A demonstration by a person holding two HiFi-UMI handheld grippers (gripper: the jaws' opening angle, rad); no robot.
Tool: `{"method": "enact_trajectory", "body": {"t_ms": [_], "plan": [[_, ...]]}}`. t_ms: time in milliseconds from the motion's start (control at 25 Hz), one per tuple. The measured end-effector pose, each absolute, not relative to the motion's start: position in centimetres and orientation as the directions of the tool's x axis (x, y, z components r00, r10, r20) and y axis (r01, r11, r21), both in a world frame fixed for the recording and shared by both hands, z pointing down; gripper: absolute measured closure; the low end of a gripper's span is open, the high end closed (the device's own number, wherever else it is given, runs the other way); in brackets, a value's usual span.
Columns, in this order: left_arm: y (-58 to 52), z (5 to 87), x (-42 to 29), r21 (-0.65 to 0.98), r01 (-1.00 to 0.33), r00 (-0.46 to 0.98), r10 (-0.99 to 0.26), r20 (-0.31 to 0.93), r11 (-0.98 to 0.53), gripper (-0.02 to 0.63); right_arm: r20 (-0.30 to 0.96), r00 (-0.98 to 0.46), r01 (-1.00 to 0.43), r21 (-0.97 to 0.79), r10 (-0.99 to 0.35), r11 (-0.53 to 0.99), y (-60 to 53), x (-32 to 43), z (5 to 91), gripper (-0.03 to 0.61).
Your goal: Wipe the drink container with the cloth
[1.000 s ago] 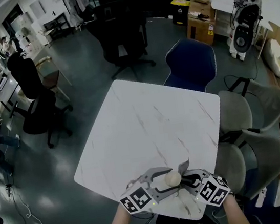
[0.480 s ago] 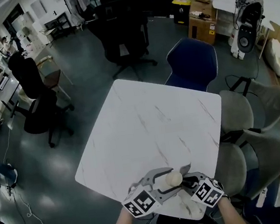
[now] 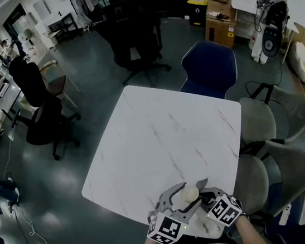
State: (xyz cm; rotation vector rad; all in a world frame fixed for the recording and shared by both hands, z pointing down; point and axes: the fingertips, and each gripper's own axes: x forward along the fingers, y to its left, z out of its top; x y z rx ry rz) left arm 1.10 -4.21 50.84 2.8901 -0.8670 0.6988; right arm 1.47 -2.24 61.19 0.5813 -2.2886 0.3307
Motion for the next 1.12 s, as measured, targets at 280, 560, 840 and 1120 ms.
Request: {"method": "enact_trajectory", "body": {"t_ms": [280, 560, 840, 1120], "plan": [[-4.4, 50.4, 1.0, -0.080, -0.588, 0.723, -0.567, 0.394, -0.805, 0.341, 0.732, -0.605, -0.515, -0.057, -0.315, 0.855, -2.1, 1.3, 62.3, 0.522], [-4.5, 50.2, 0.9, -0.070, -0.565, 0.748, -0.545, 0.379, -0.822, 0.340, 0.740, -0.594, -0.534, -0.070, -0.314, 0.843, -2.2, 1.1, 62.9, 0.522], [-3.3, 51.1, 1.2, -0.066, -0.359, 0.847, -0.355, 0.395, -0.931, 0.336, 0.756, -0.585, -0.520, -0.072, -0.294, 0.851, -1.7, 1.5, 63.2, 0.522], [-3.3, 51.1, 1.7, -0.045, -0.229, 0.884, -0.227, 0.409, -0.972, 0.336, 0.749, -0.595, -0.495, -0.057, -0.291, 0.867, -1.7, 1.9, 62.0, 0.522]]}}
